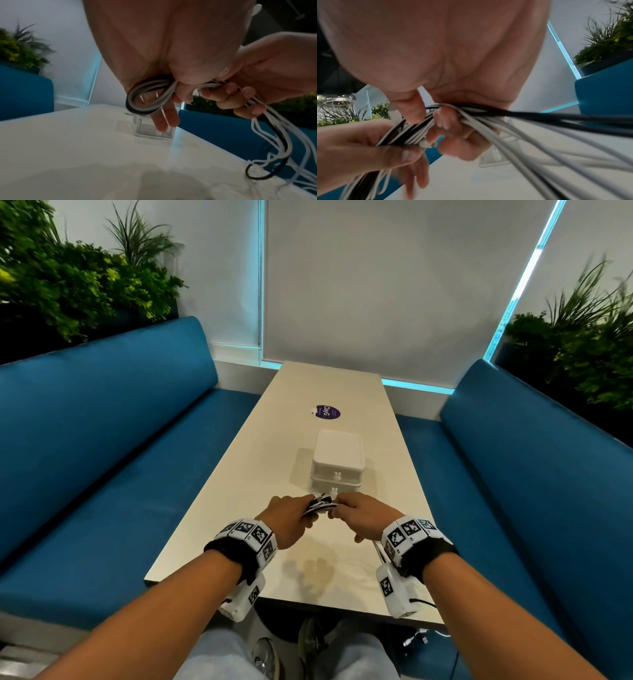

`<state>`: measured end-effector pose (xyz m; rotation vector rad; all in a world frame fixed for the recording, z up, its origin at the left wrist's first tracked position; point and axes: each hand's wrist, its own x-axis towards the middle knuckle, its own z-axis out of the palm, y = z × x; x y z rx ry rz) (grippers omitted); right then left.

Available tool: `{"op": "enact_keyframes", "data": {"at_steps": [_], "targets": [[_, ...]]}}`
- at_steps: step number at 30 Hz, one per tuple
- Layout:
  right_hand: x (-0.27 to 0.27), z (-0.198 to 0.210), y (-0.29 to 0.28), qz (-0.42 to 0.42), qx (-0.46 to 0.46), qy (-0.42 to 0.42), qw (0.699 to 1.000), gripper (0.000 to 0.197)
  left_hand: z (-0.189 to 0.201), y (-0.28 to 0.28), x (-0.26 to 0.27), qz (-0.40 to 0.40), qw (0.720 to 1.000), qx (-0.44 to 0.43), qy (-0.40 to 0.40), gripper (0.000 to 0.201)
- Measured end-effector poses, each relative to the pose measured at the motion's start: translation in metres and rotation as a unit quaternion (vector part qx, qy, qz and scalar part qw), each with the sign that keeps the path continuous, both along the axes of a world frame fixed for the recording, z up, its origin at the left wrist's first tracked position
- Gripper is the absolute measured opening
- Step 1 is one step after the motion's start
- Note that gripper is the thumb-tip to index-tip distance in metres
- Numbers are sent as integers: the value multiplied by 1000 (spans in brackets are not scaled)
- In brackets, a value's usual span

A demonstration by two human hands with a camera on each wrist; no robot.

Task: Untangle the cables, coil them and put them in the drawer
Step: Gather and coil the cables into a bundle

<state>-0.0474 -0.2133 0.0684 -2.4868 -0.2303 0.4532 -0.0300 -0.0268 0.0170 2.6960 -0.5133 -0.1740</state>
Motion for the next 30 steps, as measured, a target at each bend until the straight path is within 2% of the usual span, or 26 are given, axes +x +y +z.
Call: {"op": "enact_keyframes", "data": {"at_steps": [2, 4, 8, 14, 17, 20, 24, 27, 30], "targets": [[-2, 1, 2, 10, -30, -28, 999, 26, 2, 0, -2, 15, 996, -70, 54, 18], [-2, 0, 1, 24, -62, -55, 996, 29, 4, 0, -5, 24, 994, -76, 70, 9], [0, -9, -2, 27, -90, -90, 991, 28, 4, -2, -12, 33, 999, 4, 12, 41], [1, -15, 3, -1, -66, -114, 991, 24, 4, -1, -9, 37, 990, 105, -82, 45], [-2, -25, 3, -20, -53, -120, 991, 20, 12, 3, 0, 78, 991, 53, -97, 39], [-10, -33, 6, 5, -95, -131, 987, 10, 15, 8, 12, 147, 986, -17, -80, 35], [-14, -33, 4, 11, -144, -162, 976, 23, 9, 0, 20, 206, 964, -166, -26, 38], [-17, -36, -2, 22, -203, -161, 966, 28, 5, -1, 19, 189, 968, -166, -12, 36], [-17, -34, 2, -15, -156, -149, 976, 26, 3, 3, 18, 159, 973, -169, 8, 35]]}}
